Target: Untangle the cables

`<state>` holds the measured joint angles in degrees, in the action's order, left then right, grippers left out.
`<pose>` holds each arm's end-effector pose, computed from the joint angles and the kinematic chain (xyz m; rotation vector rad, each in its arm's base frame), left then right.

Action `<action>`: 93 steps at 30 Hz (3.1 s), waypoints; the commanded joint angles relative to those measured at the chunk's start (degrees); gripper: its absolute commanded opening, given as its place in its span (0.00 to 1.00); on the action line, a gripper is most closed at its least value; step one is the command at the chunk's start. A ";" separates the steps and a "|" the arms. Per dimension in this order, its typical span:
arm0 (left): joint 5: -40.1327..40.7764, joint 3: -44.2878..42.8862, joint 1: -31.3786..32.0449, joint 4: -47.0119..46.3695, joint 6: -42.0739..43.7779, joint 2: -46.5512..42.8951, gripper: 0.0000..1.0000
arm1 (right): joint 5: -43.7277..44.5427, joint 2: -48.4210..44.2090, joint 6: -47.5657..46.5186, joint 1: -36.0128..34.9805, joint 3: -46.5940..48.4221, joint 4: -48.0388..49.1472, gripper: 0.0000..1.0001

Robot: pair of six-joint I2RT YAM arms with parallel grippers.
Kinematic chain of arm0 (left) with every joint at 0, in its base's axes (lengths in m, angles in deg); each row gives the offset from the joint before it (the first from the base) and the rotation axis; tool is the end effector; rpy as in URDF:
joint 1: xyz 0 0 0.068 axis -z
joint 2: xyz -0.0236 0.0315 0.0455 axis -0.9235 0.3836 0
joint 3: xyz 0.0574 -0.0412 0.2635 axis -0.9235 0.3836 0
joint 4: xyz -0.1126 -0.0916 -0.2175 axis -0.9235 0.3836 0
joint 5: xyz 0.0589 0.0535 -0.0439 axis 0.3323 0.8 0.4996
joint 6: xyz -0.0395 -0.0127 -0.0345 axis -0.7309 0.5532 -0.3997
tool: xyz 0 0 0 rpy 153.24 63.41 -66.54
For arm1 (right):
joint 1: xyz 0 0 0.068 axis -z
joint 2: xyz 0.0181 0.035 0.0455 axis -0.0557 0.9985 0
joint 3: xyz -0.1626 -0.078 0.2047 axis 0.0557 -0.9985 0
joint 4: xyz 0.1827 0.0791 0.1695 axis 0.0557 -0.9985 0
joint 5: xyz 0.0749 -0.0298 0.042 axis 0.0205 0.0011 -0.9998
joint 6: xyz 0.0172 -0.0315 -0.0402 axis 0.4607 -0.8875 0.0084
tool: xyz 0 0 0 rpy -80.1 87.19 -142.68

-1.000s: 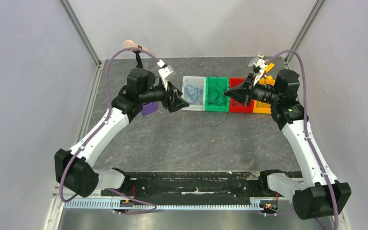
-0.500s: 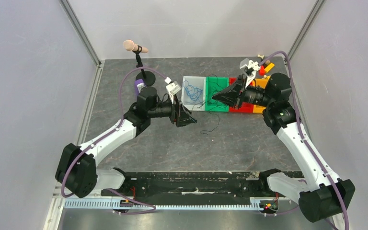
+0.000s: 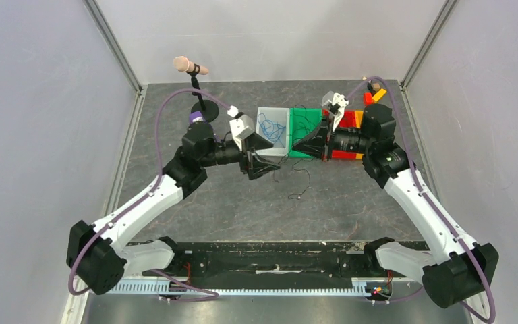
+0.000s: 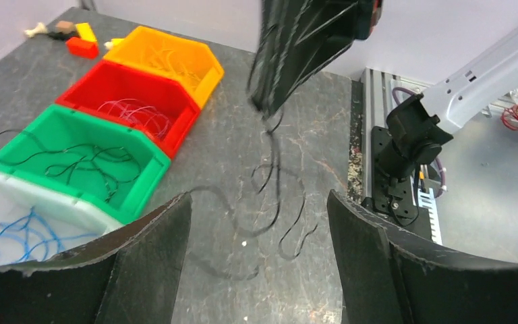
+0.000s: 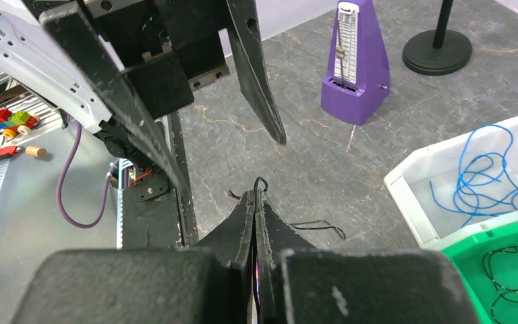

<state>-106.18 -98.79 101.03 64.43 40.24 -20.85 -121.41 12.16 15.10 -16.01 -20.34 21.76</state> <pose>0.2054 -0.1659 0.3421 1.0071 1.4388 -1.1134 0.2185 0.1071 0.3757 -0.8563 1.6088 1.2172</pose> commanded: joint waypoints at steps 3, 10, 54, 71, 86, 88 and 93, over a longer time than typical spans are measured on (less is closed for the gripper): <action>9.98 -5.89 9.03 -1.82 2.34 8.71 0.81 | 3.03 0.89 -0.23 -2.93 2.56 2.97 0.00; 14.95 -3.86 13.57 -6.52 0.71 13.17 0.70 | 5.39 1.77 6.44 -3.12 3.52 9.10 0.00; 3.83 -14.07 3.33 5.26 2.39 11.39 0.02 | 7.25 -0.36 -29.71 5.98 10.14 -33.92 0.57; -6.34 -18.57 4.64 13.81 11.80 14.38 0.02 | 3.10 3.53 -20.87 -2.49 15.67 -24.67 0.47; -9.28 -20.17 5.88 14.11 11.23 15.88 0.02 | 6.72 4.59 -22.19 -7.83 11.58 -21.64 0.34; -9.76 -20.08 5.88 13.90 11.28 15.72 0.02 | 6.85 4.61 -22.44 -7.87 10.95 -21.51 0.31; -10.57 -19.91 5.97 13.87 11.42 15.72 0.02 | 5.84 4.70 -21.68 -7.87 10.68 -20.89 0.15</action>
<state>-114.44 -116.52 106.64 79.38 49.53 -4.79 -114.85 16.75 -6.51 -23.57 -9.41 -1.25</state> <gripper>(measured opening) 0.033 0.224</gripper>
